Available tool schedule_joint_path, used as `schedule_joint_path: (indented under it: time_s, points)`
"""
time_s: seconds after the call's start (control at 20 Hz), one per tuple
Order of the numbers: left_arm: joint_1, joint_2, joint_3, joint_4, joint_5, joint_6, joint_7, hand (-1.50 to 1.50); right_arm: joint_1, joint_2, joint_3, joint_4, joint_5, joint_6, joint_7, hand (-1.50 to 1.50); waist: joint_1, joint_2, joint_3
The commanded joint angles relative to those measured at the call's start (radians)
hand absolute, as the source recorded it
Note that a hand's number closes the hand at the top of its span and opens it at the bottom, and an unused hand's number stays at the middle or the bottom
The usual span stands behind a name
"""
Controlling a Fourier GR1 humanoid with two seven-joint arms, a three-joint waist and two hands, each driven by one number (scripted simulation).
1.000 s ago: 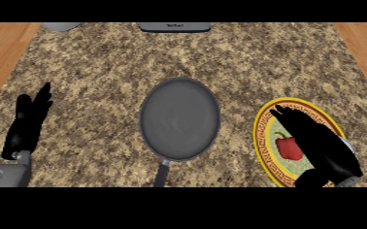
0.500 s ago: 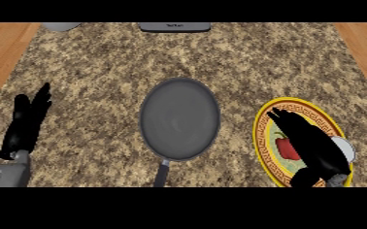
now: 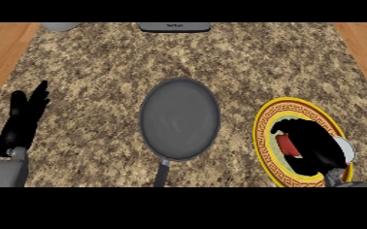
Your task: Pick the bell pepper from the plate and place it in the pan
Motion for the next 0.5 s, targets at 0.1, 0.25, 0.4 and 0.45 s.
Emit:
schedule_joint_path:
  time_s: [0.1, 0.25, 0.4, 0.45]
  points:
    - [0.003, -0.013, 0.018, -0.008, -0.023, -0.017, 0.012, 0.0, -0.078, 0.028, -0.03, 0.113, 0.063, -0.096, -0.066, 1.5, 0.003, 0.0, 0.0]
    - [0.004, -0.063, 0.0, -0.059, -0.059, 0.024, 0.043, 0.0, -0.01, 0.031, -0.029, -0.051, 0.069, -0.016, -0.016, 1.5, -0.001, -0.001, 0.0]
    - [-0.058, -0.028, 0.051, 0.046, -0.046, -0.019, -0.003, 0.0, 0.004, 0.022, -0.069, 0.061, 0.058, -0.059, -0.089, 1.5, -0.003, 0.0, 0.0]
    - [-0.026, -0.02, 0.064, 0.071, -0.026, -0.048, -0.048, 0.0, 0.074, 0.009, -0.051, -0.001, 0.061, -0.034, -0.079, 1.5, -0.005, 0.0, 0.0]
